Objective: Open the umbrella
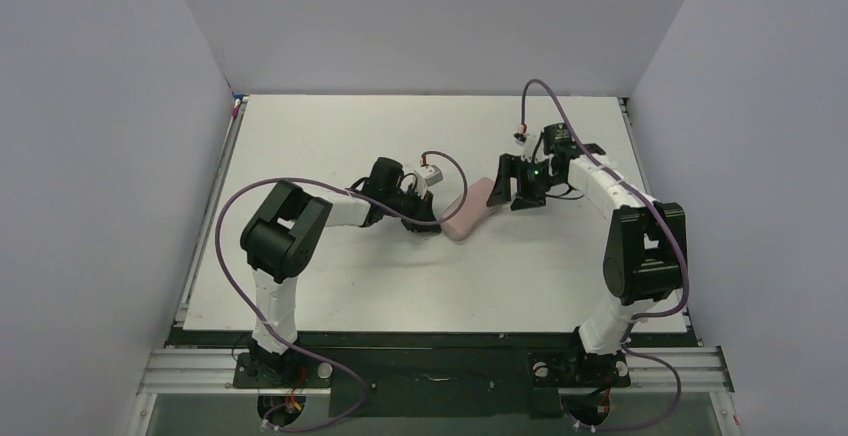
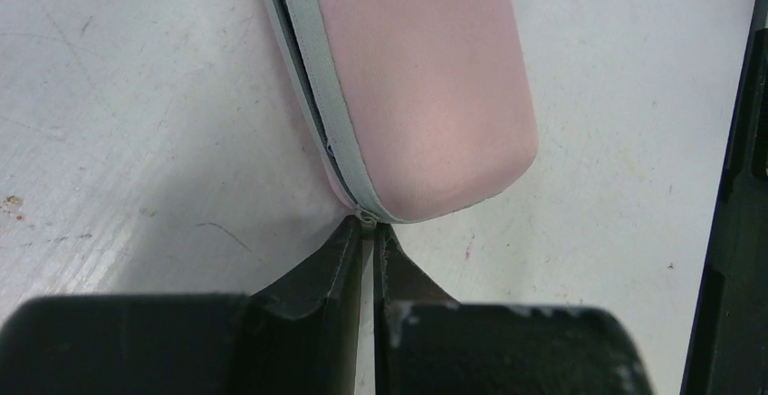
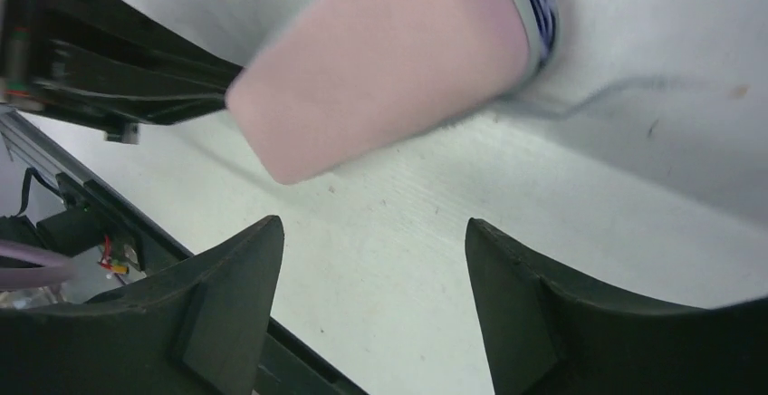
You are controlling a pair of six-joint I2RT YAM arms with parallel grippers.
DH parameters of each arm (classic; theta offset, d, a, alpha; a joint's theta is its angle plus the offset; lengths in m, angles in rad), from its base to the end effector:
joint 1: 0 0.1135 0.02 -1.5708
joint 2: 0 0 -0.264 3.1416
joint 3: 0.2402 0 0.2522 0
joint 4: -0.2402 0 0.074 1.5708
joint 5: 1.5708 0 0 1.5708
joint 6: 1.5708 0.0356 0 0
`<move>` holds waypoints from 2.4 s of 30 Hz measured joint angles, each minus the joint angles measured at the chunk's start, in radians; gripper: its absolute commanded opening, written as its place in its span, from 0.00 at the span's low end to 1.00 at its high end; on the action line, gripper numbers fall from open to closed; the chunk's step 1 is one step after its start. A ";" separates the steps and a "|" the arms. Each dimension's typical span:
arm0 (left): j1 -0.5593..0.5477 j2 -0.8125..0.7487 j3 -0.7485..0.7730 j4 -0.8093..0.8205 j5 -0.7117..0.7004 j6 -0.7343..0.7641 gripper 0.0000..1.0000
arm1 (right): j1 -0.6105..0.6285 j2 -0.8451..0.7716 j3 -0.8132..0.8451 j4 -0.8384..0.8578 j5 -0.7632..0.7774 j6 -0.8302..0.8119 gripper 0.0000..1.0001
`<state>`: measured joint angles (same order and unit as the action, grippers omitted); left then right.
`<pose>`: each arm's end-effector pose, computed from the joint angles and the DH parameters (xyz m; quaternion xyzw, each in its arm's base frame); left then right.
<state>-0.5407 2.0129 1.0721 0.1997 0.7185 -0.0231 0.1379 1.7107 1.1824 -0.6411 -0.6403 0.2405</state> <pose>0.3310 -0.2260 0.1215 0.3562 0.7920 -0.4140 0.2729 0.3325 0.0676 0.2089 -0.0150 0.9321 0.3385 0.1279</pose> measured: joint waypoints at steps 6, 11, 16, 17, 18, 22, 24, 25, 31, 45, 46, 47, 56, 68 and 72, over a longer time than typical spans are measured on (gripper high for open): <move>0.011 0.034 0.046 -0.030 0.046 0.019 0.00 | 0.027 0.127 0.275 -0.095 -0.115 -0.167 0.42; 0.022 0.053 0.077 -0.053 0.064 0.031 0.00 | 0.115 0.250 0.288 -0.077 -0.216 -0.113 0.28; 0.030 0.062 0.092 -0.067 0.075 0.031 0.00 | 0.175 0.297 0.208 0.007 -0.296 0.019 0.22; 0.032 0.062 0.092 -0.068 0.075 0.031 0.00 | 0.179 0.297 0.193 0.034 -0.303 0.051 0.18; 0.033 0.063 0.093 -0.068 0.075 0.031 0.00 | 0.180 0.297 0.180 0.066 -0.309 0.084 0.16; 0.039 0.063 0.095 -0.069 0.071 0.031 0.00 | 0.167 0.297 0.121 0.181 -0.323 0.196 0.05; 0.040 0.061 0.092 -0.067 0.069 0.032 0.00 | 0.156 0.298 0.095 0.225 -0.333 0.241 0.00; 0.040 0.056 0.080 -0.055 0.066 0.035 0.00 | 0.151 0.298 0.087 0.239 -0.338 0.255 0.00; 0.015 0.000 -0.013 -0.007 0.047 0.047 0.00 | 0.129 0.299 0.044 0.338 -0.351 0.342 0.00; -0.066 0.000 -0.036 0.097 -0.035 -0.102 0.00 | 0.104 0.260 -0.057 0.540 -0.316 0.468 0.00; -0.059 0.001 -0.036 0.095 -0.031 -0.108 0.00 | 0.103 0.254 -0.060 0.537 -0.307 0.458 0.00; -0.045 0.003 -0.035 0.092 -0.023 -0.112 0.00 | 0.102 0.246 -0.063 0.531 -0.298 0.446 0.00; 0.078 0.040 0.047 0.012 -0.001 -0.058 0.00 | 0.111 0.212 -0.077 0.352 -0.234 0.291 0.29; 0.100 0.098 0.159 -0.083 0.045 0.033 0.00 | 0.061 0.232 0.468 -0.022 -0.100 -0.082 0.80; 0.105 0.106 0.170 -0.096 0.064 0.057 0.00 | 0.050 0.269 0.675 -0.091 -0.031 -0.303 0.85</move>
<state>-0.4355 2.1193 1.2419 0.1036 0.7826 0.0338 0.1883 1.9800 1.8576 -0.7322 -0.6716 -0.0624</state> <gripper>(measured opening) 0.032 0.829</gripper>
